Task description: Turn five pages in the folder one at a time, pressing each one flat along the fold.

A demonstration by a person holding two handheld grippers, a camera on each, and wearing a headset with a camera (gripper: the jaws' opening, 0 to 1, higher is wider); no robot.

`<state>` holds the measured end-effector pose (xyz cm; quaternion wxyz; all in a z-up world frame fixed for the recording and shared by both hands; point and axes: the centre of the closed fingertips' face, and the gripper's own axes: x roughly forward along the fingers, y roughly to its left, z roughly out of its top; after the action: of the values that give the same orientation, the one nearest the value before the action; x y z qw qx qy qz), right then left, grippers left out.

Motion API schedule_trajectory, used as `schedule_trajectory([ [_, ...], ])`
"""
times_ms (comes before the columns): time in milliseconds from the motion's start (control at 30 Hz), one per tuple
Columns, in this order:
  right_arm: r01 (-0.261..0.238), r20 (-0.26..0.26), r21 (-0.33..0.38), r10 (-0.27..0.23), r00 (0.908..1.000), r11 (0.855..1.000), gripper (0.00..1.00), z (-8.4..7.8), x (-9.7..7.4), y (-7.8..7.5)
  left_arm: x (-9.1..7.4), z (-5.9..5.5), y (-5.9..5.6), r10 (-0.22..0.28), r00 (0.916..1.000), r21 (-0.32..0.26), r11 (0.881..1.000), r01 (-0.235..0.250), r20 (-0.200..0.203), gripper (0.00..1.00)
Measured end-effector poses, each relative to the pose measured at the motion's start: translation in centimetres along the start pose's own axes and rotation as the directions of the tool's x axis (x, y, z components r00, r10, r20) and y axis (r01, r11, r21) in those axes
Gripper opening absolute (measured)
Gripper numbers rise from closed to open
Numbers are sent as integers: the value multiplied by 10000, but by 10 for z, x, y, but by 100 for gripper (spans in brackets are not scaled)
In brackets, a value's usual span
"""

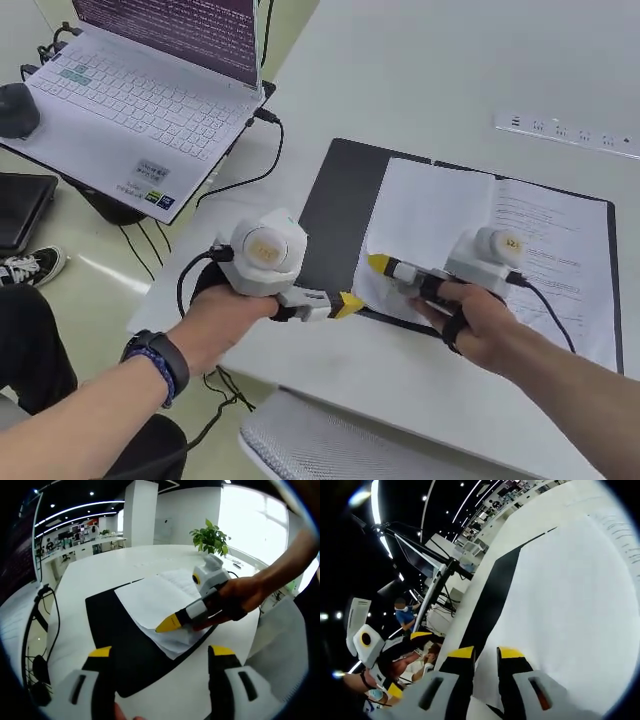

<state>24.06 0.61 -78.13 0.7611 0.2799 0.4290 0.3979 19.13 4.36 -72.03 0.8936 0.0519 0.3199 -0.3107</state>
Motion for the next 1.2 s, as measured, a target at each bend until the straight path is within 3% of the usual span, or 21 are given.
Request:
schedule_trajectory([
  [300,-213,25,-264,214,9998,9994,26,0,-1,6,2,-3,-3,-44,10000,-2,10000,44,-47,76],
  [633,-815,-2,-642,817,9967,9946,47,1,-8,26,7,1,-9,-93,9999,50,9999,93,-91,75],
  [833,-859,289,-903,889,9956,9922,47,16,-22,21,12,9,-10,-67,10000,114,9999,67,58,69],
  [1033,-567,825,-1195,668,9944,9912,43,41,-42,10,21,15,-9,-157,9998,141,9998,155,95,66],
  [1200,-319,1011,-1330,456,9938,9906,40,51,-57,3,29,21,-10,-158,9997,172,9997,155,181,59],
])
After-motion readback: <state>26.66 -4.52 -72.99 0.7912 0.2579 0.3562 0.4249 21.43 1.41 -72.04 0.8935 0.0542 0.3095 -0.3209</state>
